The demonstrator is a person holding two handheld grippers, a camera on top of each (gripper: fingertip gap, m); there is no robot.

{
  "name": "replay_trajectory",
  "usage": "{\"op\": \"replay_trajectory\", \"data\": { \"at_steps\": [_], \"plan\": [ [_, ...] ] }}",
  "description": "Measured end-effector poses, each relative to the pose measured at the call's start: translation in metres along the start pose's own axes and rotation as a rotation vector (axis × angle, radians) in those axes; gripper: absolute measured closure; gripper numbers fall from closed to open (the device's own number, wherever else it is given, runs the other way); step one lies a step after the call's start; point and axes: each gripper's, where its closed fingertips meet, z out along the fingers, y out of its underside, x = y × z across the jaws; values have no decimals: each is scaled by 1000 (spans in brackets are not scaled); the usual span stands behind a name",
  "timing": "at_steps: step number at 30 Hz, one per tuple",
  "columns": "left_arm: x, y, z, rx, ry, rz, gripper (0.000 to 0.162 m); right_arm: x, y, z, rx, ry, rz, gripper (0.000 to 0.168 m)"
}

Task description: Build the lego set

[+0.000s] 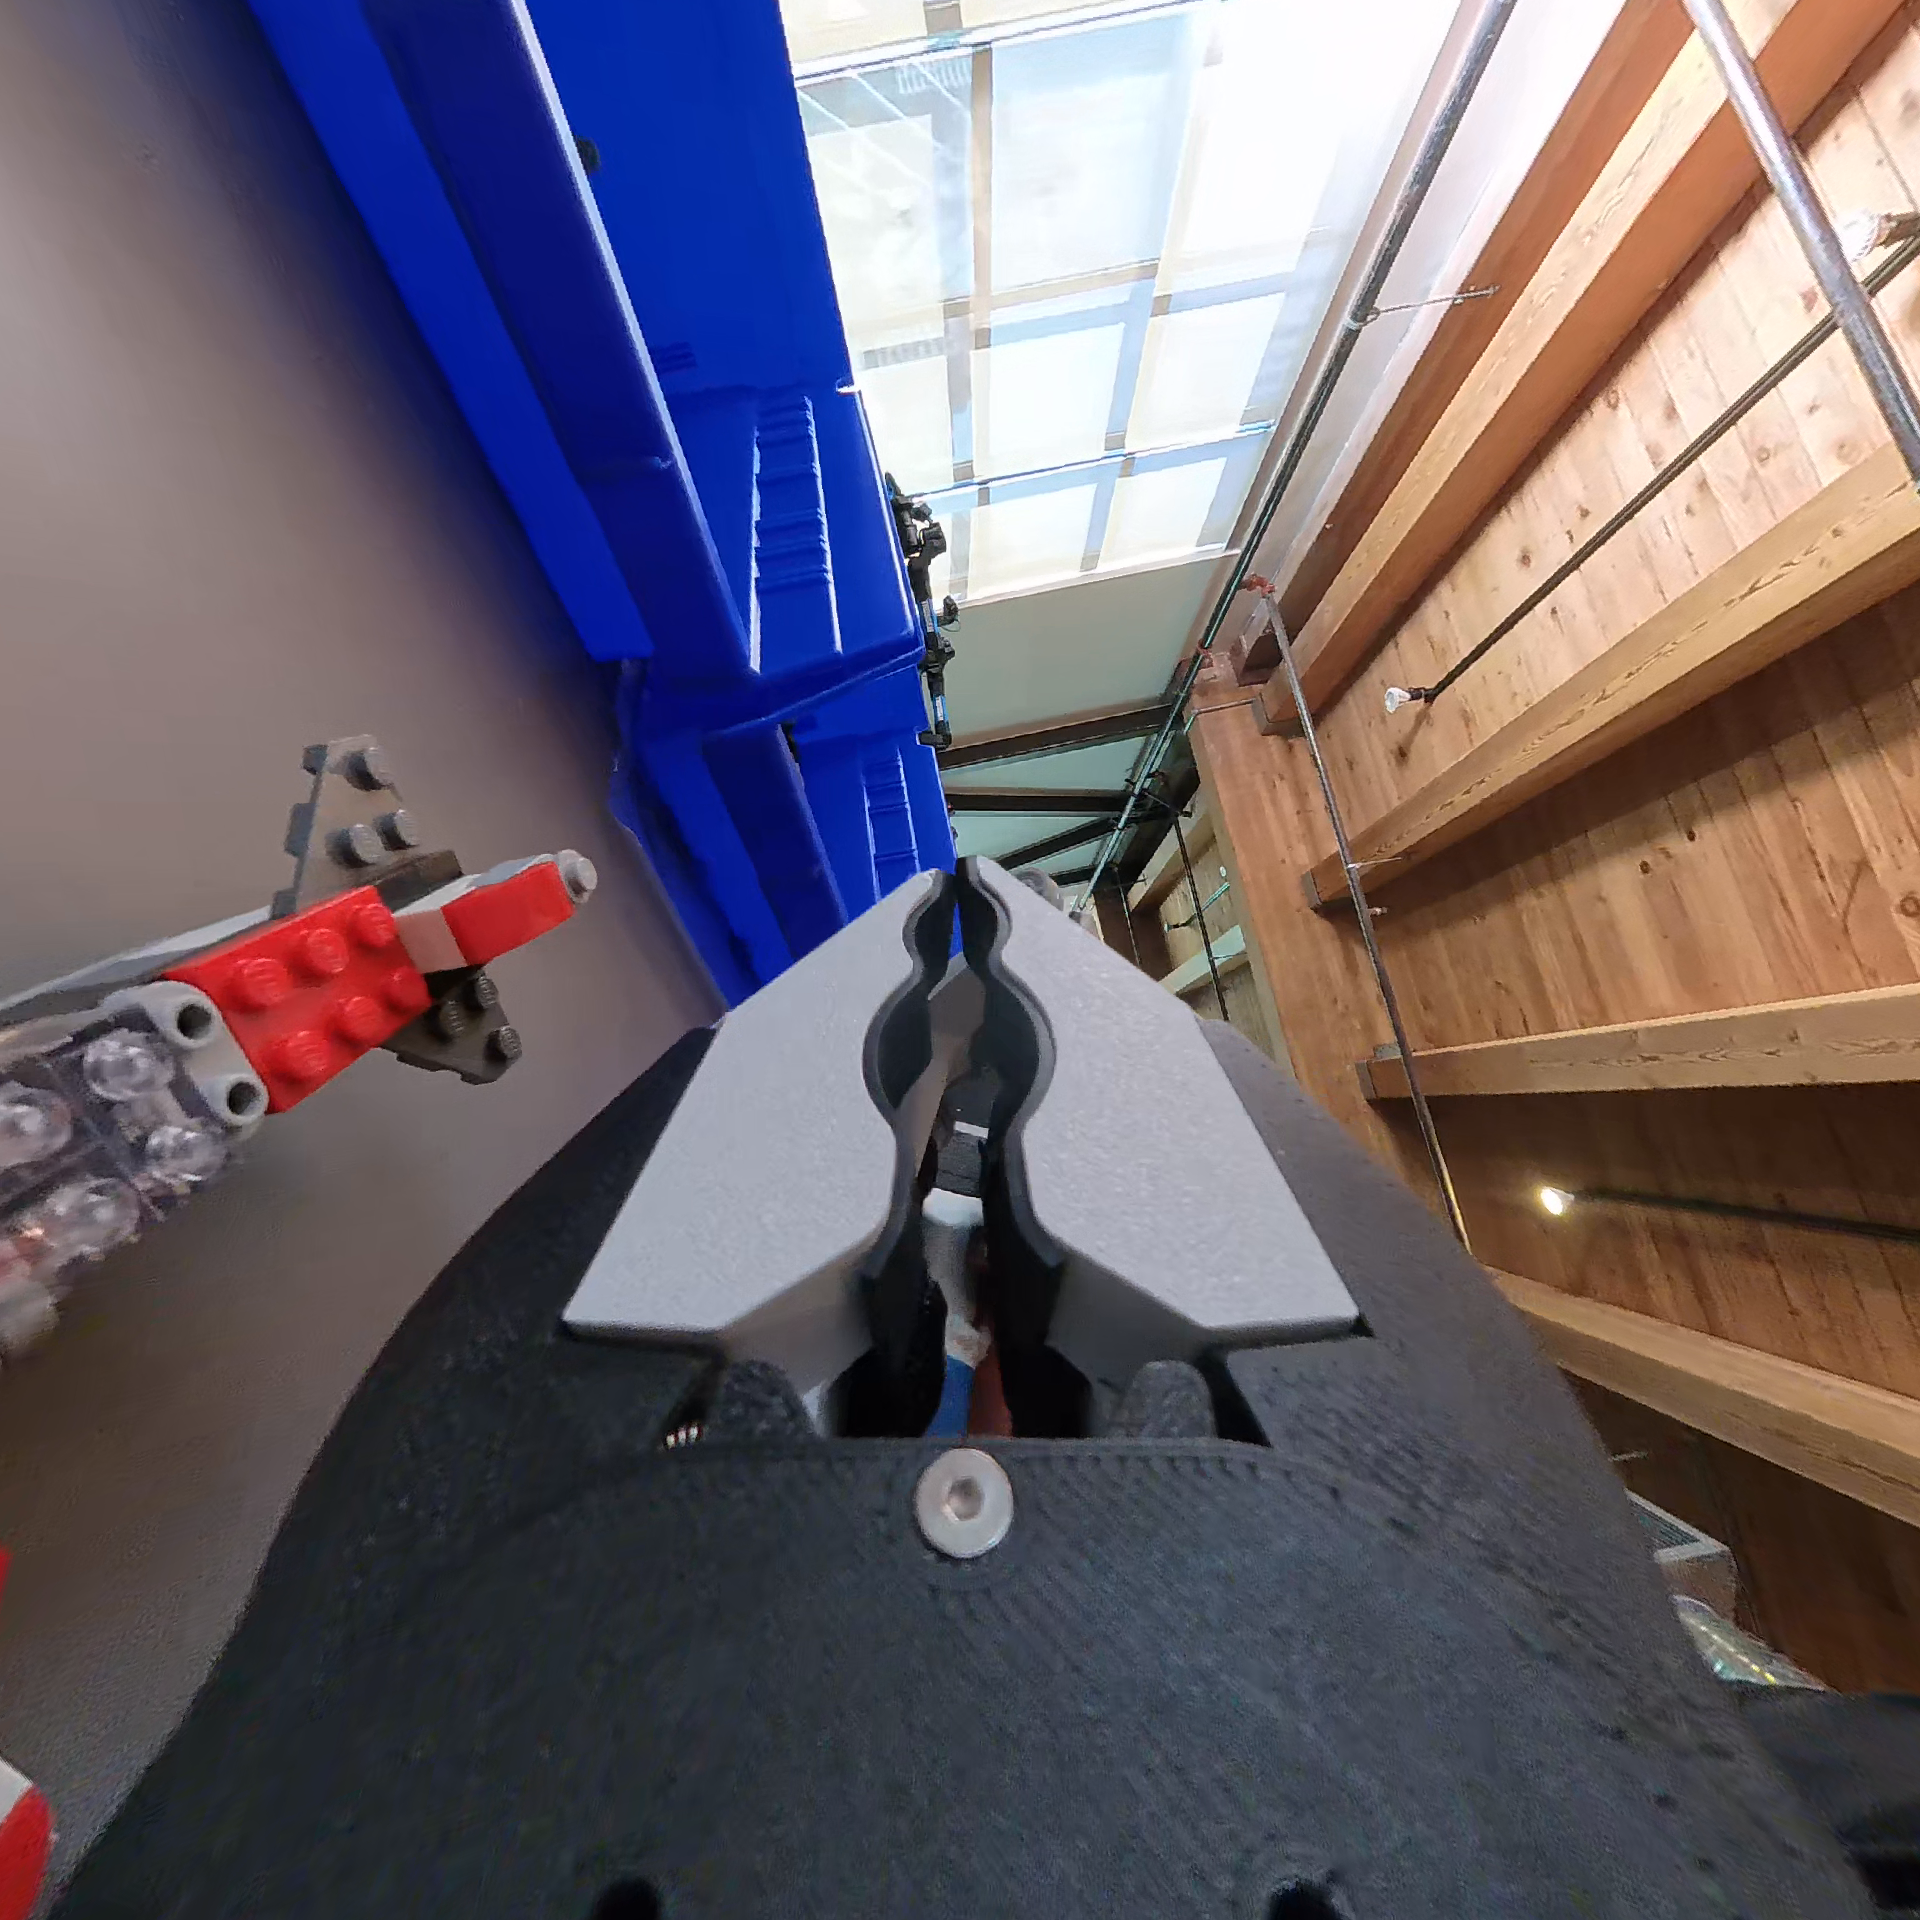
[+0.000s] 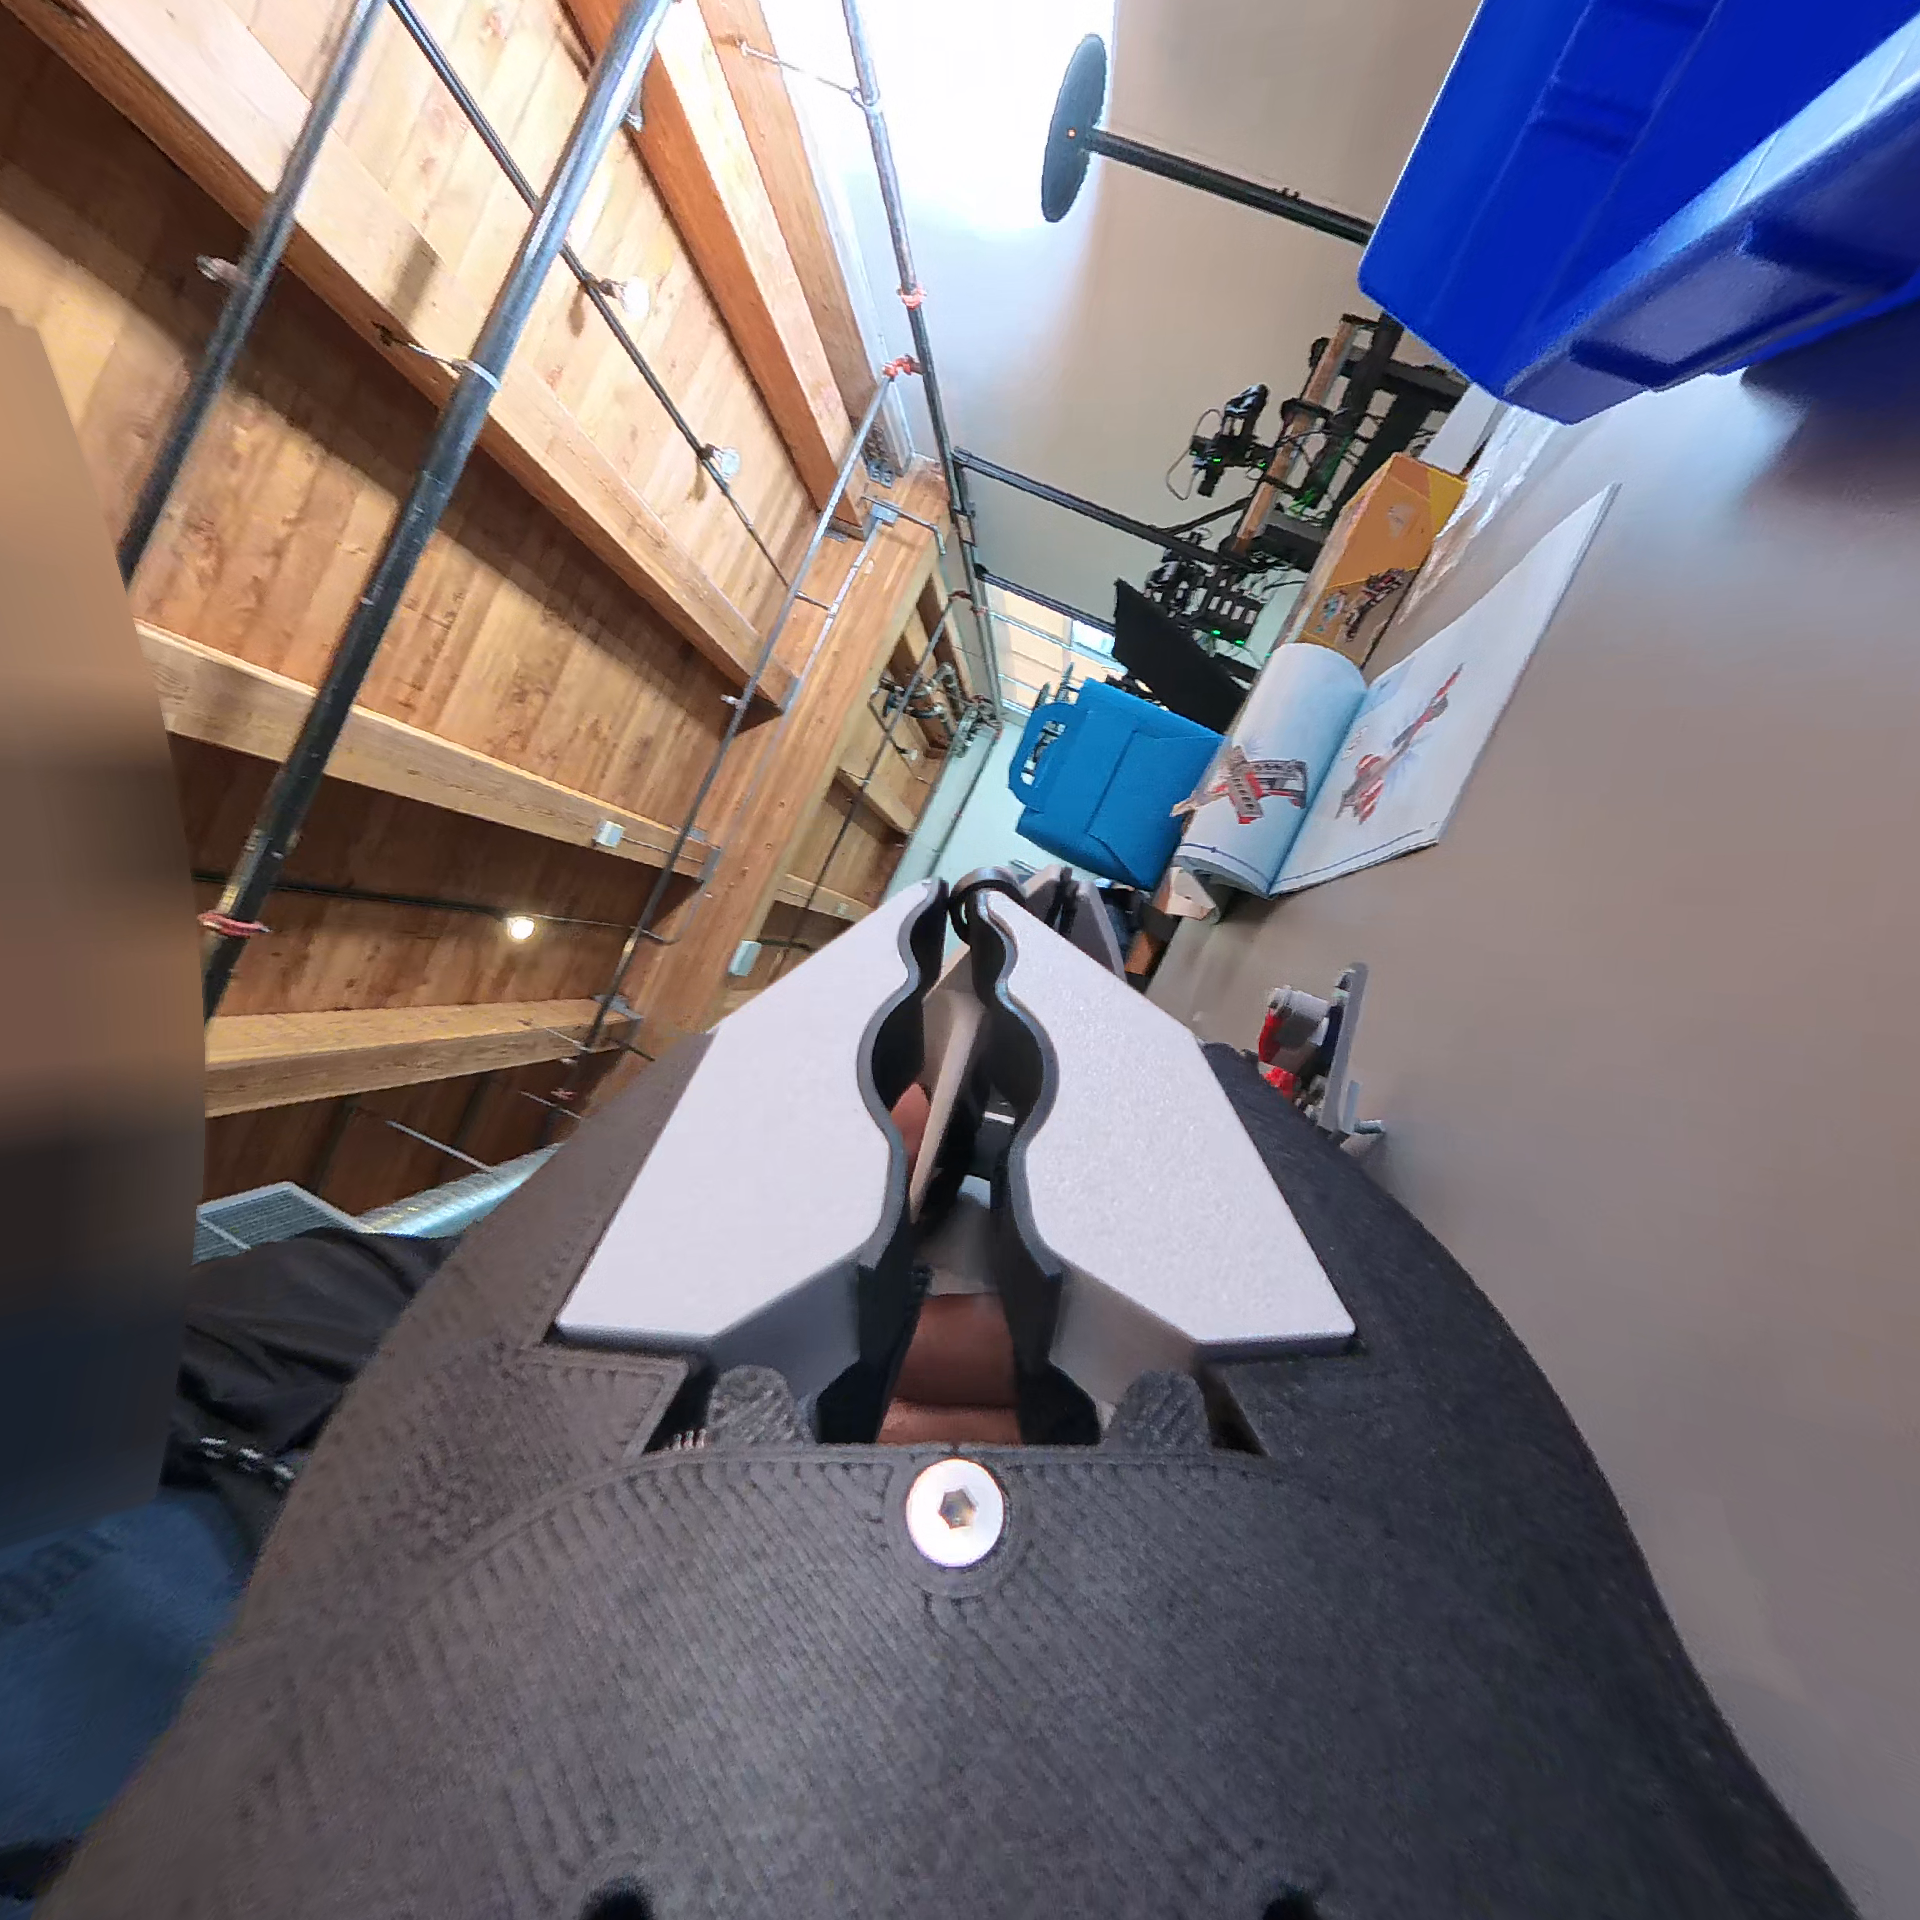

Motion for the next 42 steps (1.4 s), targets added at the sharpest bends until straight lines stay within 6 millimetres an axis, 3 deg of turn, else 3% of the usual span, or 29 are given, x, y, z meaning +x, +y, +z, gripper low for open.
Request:
{"op": "replay_trajectory", "data": {
  "at_steps": [17,32,42],
  "plan": [
    [-2,1,-5,-11,-61,123,161,2,5,-10,-120,151,-192,167],
    [-16,14,-5,-46,-107,38,156,8,8,-19,-279,310,-414,166],
    [-6,17,-3,-44,-1,0,157,0,5,-22,-299,291,-432,166]
  ]
}}
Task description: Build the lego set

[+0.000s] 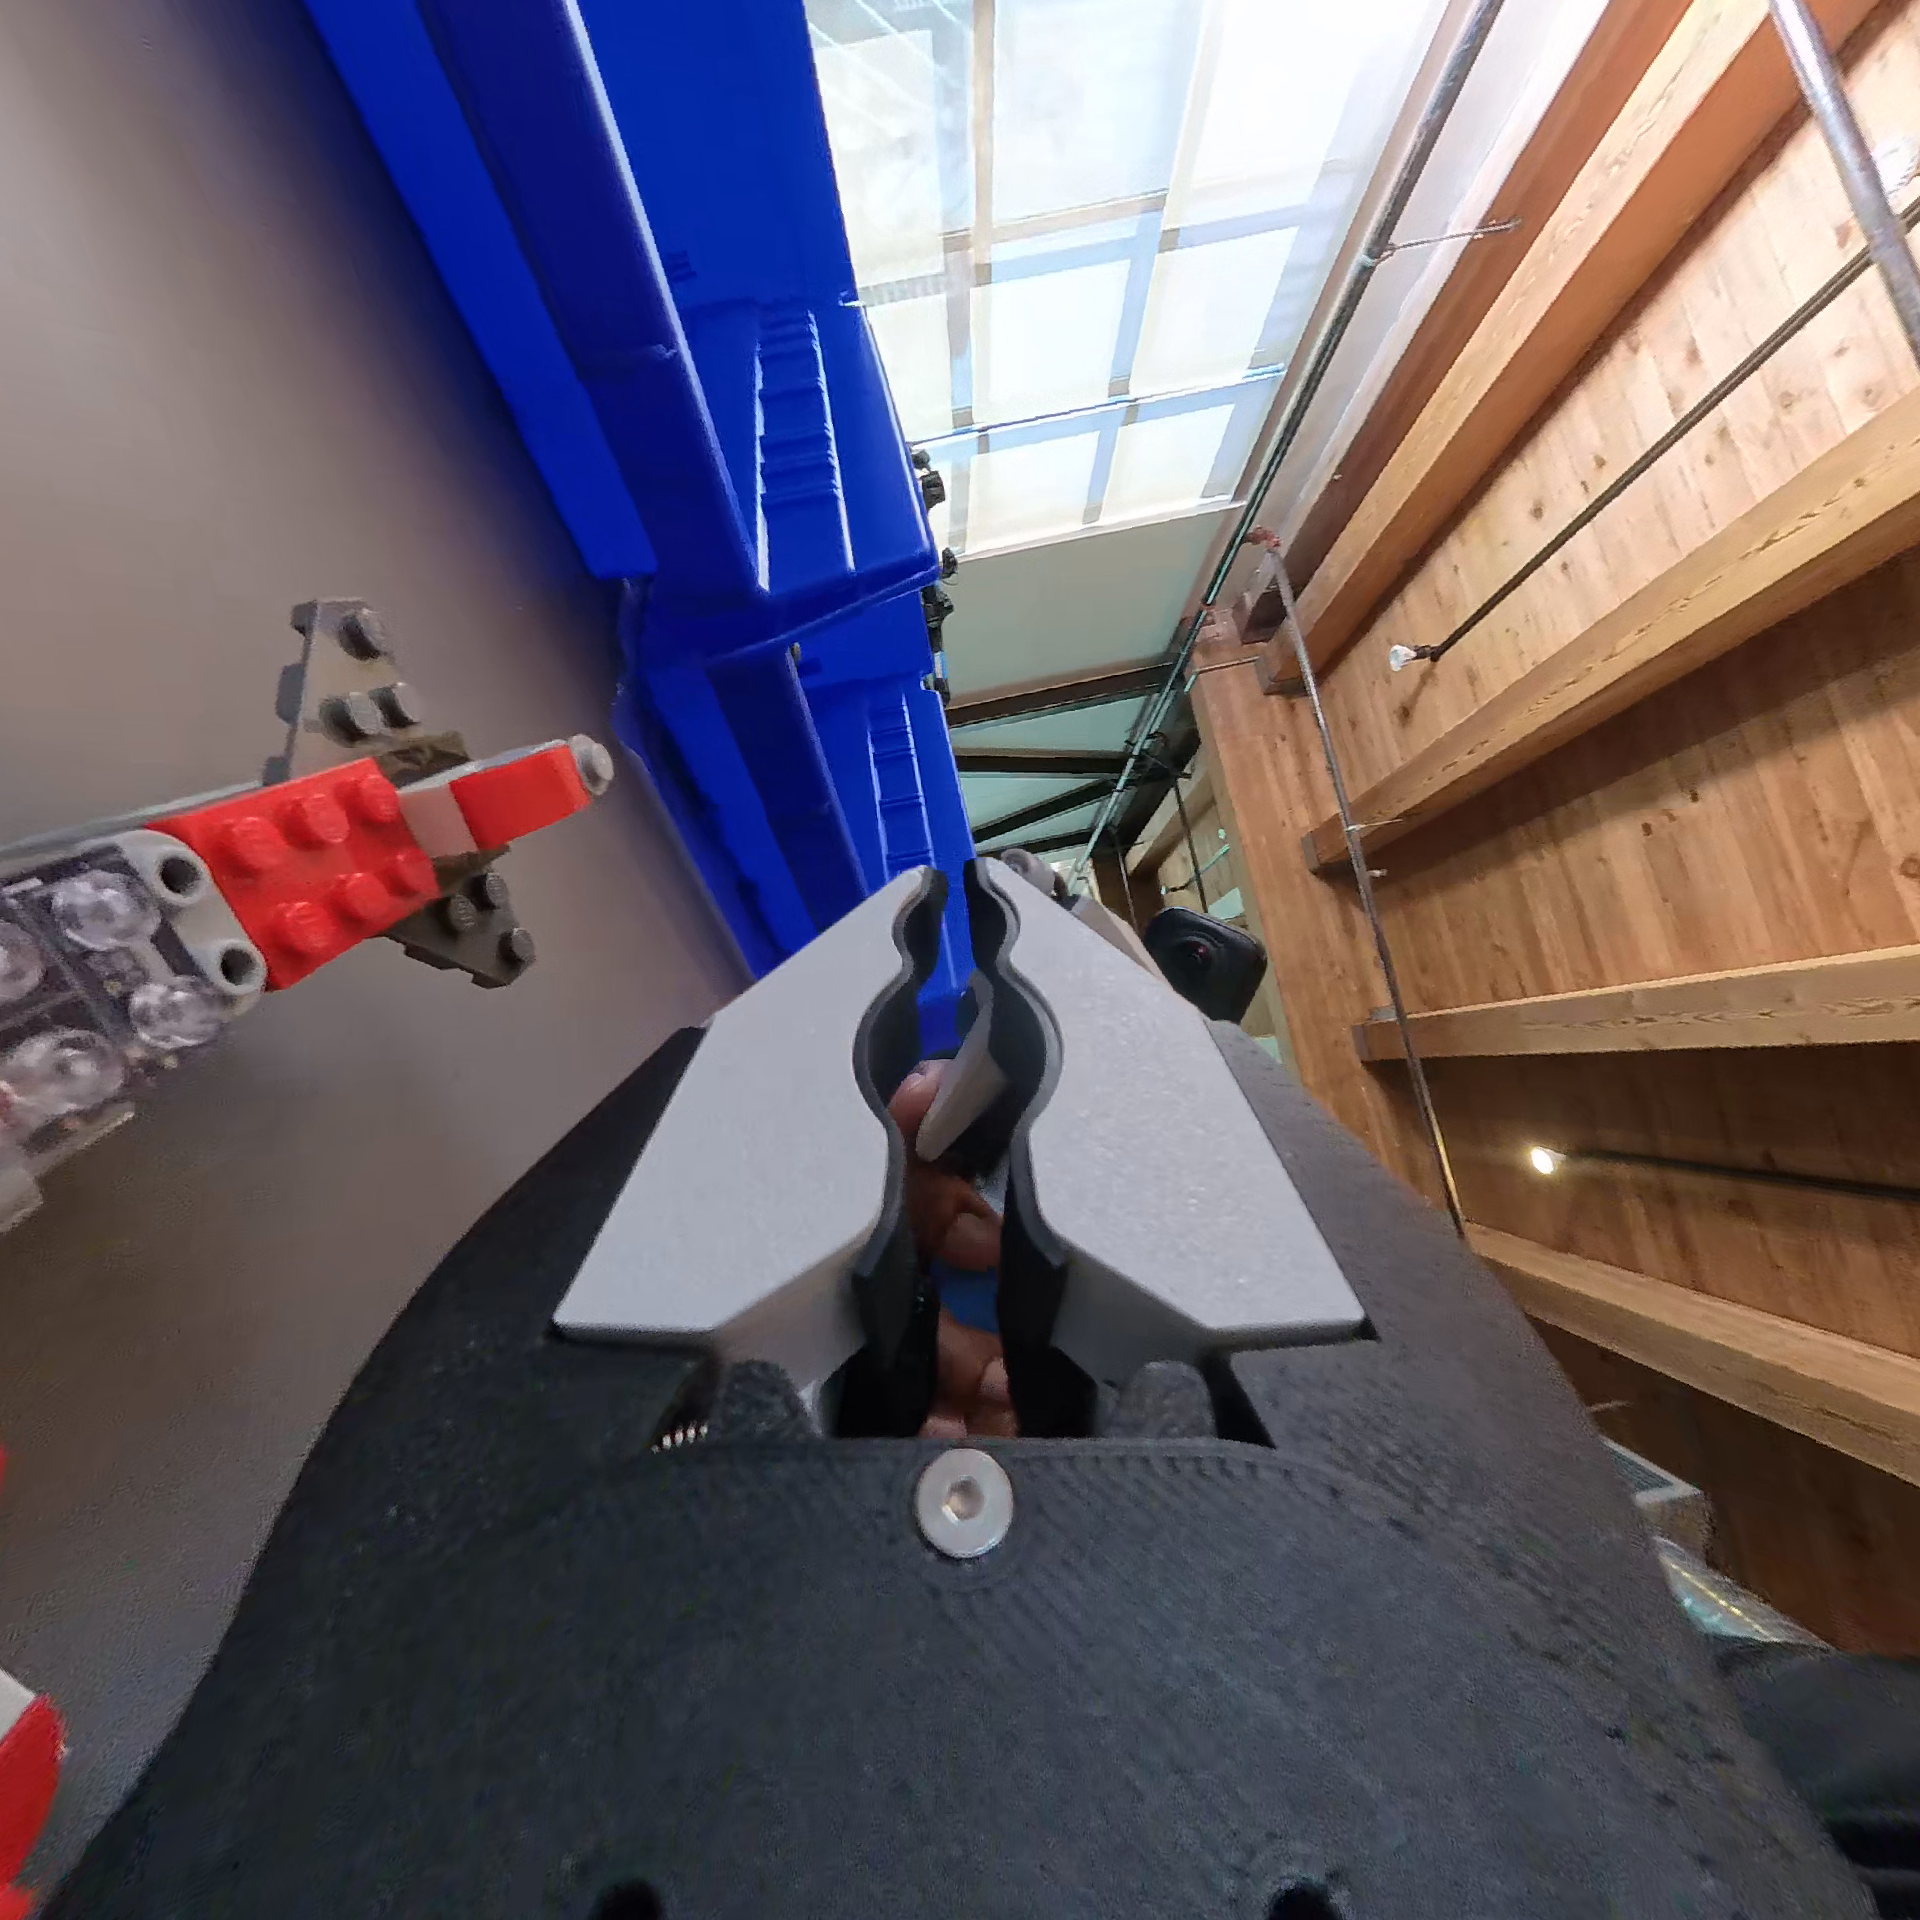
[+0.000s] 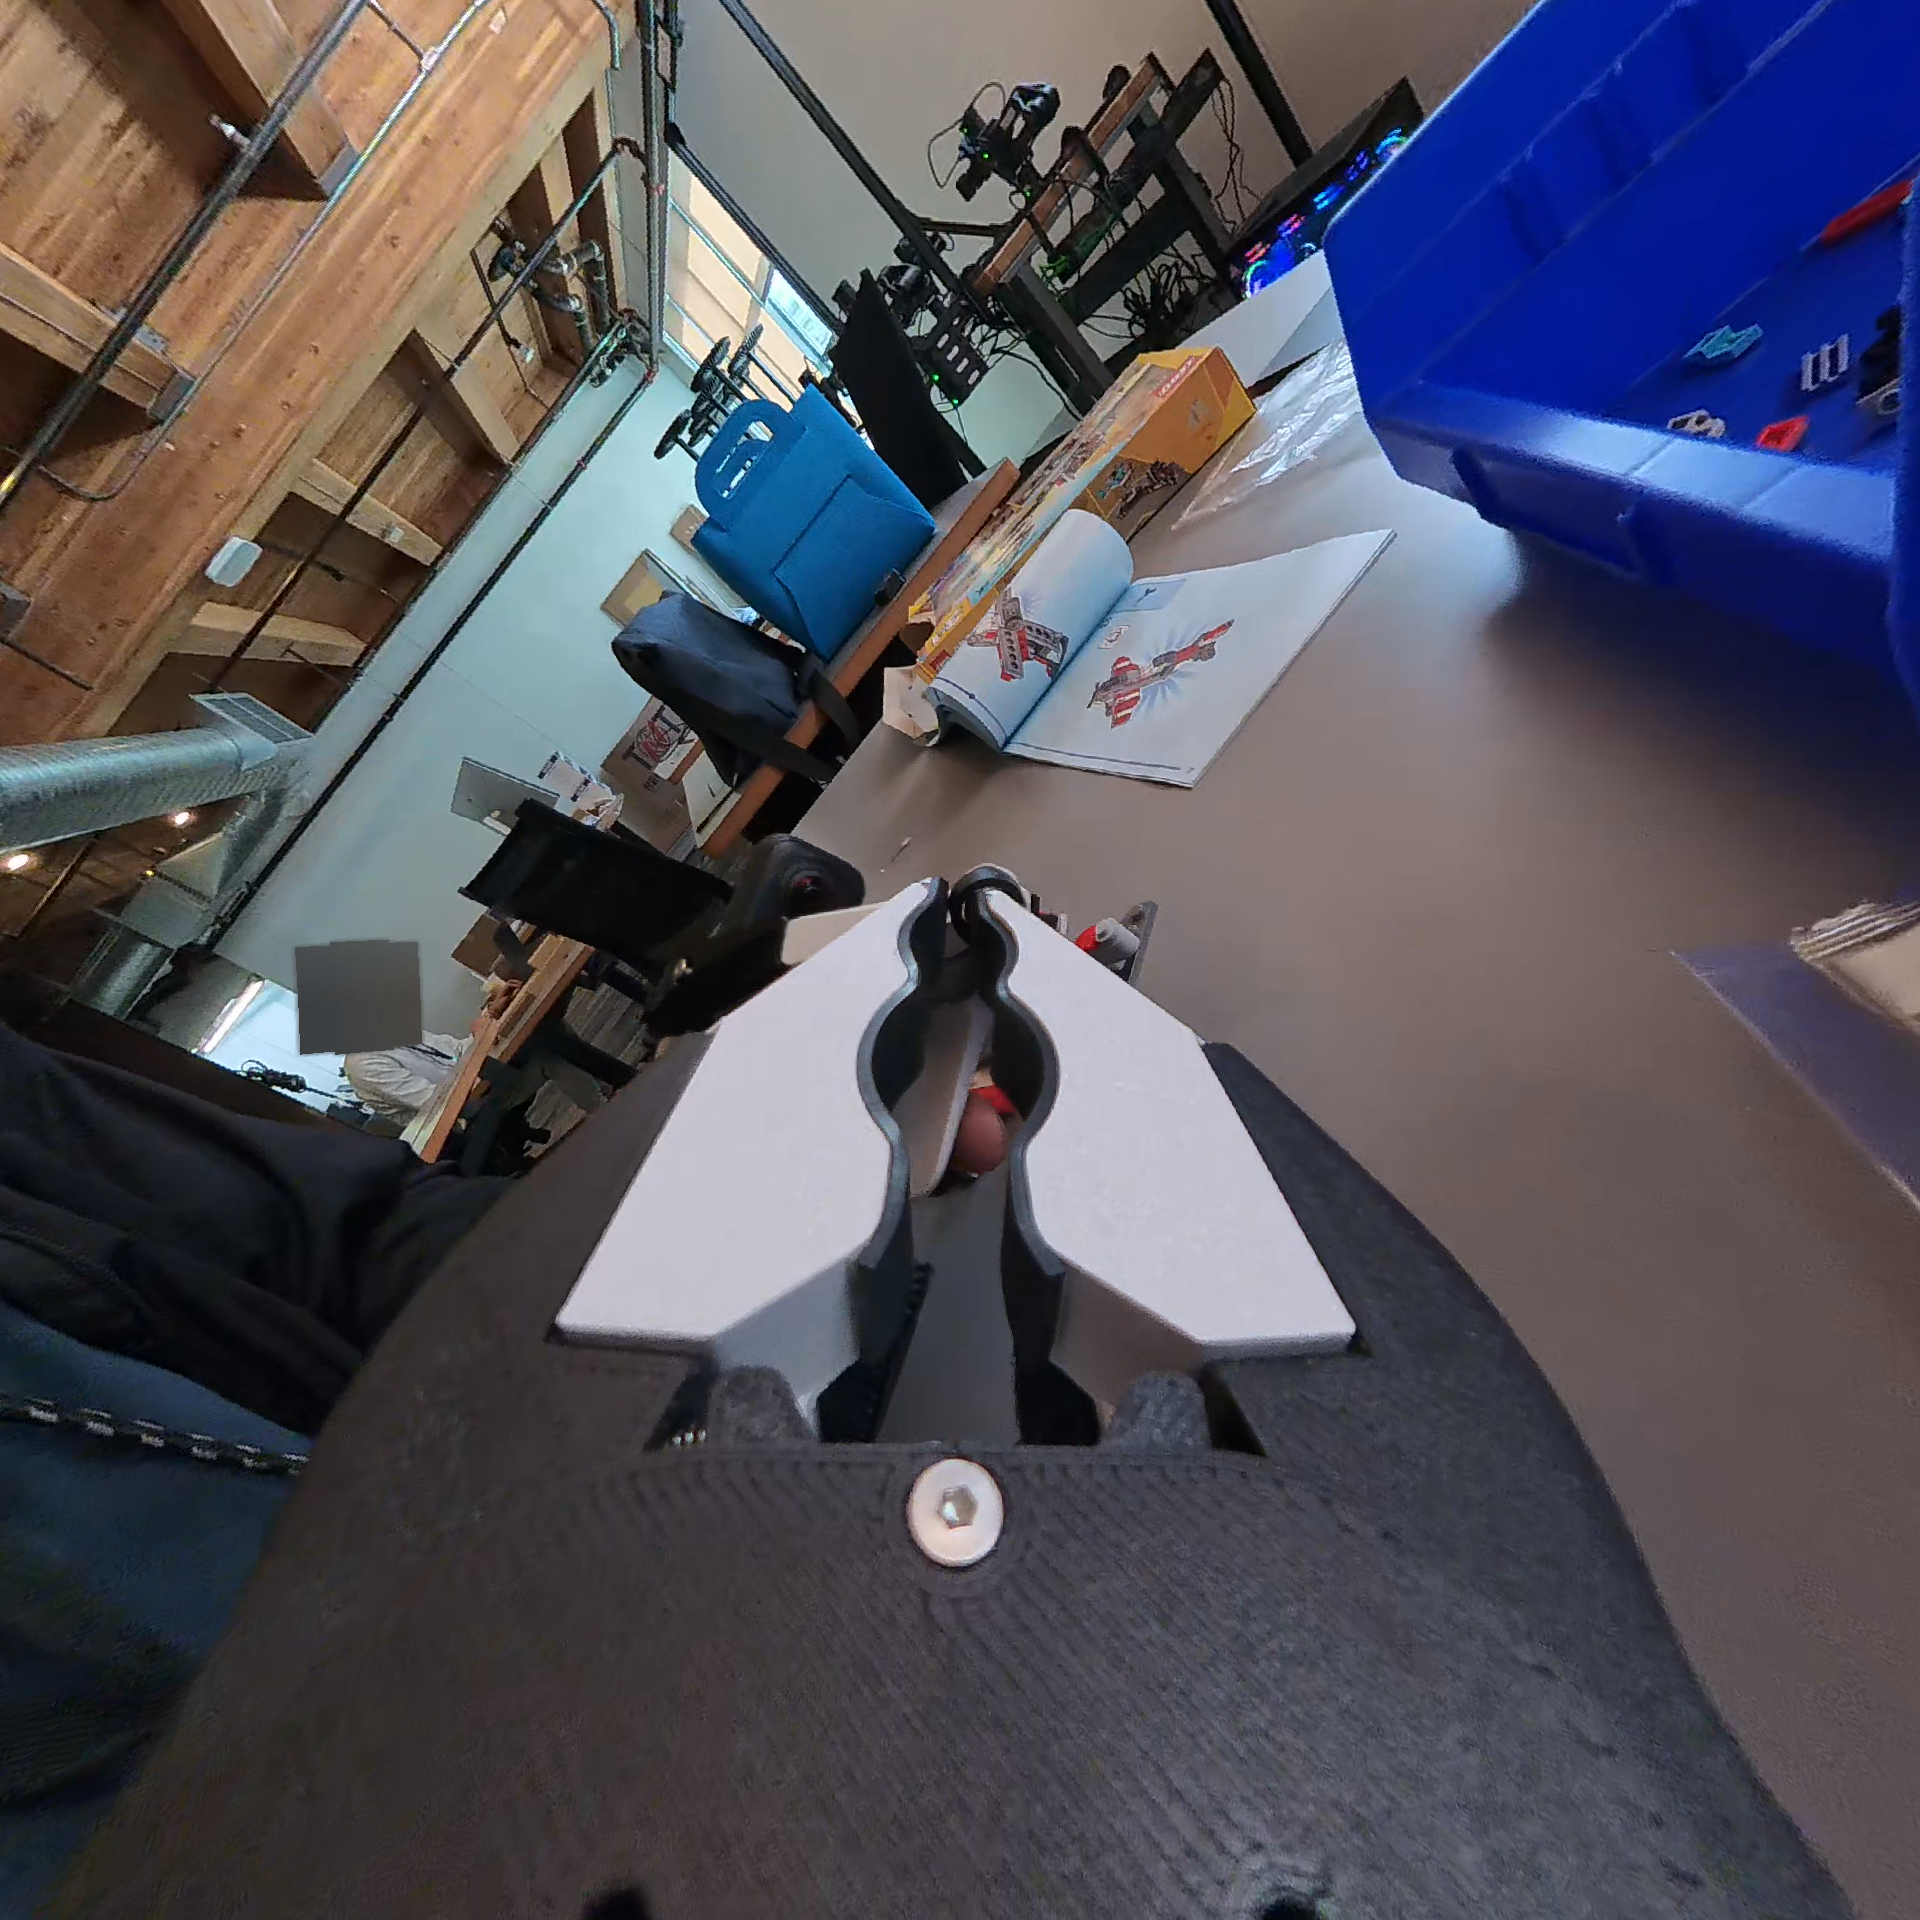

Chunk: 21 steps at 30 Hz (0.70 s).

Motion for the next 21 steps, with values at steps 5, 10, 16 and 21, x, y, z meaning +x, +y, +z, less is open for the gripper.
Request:
{"op": "replay_trajectory", "data": {
  "at_steps": [5,10,16,21],
  "plan": [
    [6,2,1,0,49,-3,158,-3,-3,-3,3,-15,-5,166],
    [9,4,1,-6,82,-15,157,-5,-5,-5,1,-18,-14,166],
    [9,6,1,-15,78,6,157,-7,-3,-6,-17,-31,-16,166],
    [10,7,2,-24,77,39,156,-7,-3,-8,-17,-43,-6,166]
  ]
}}
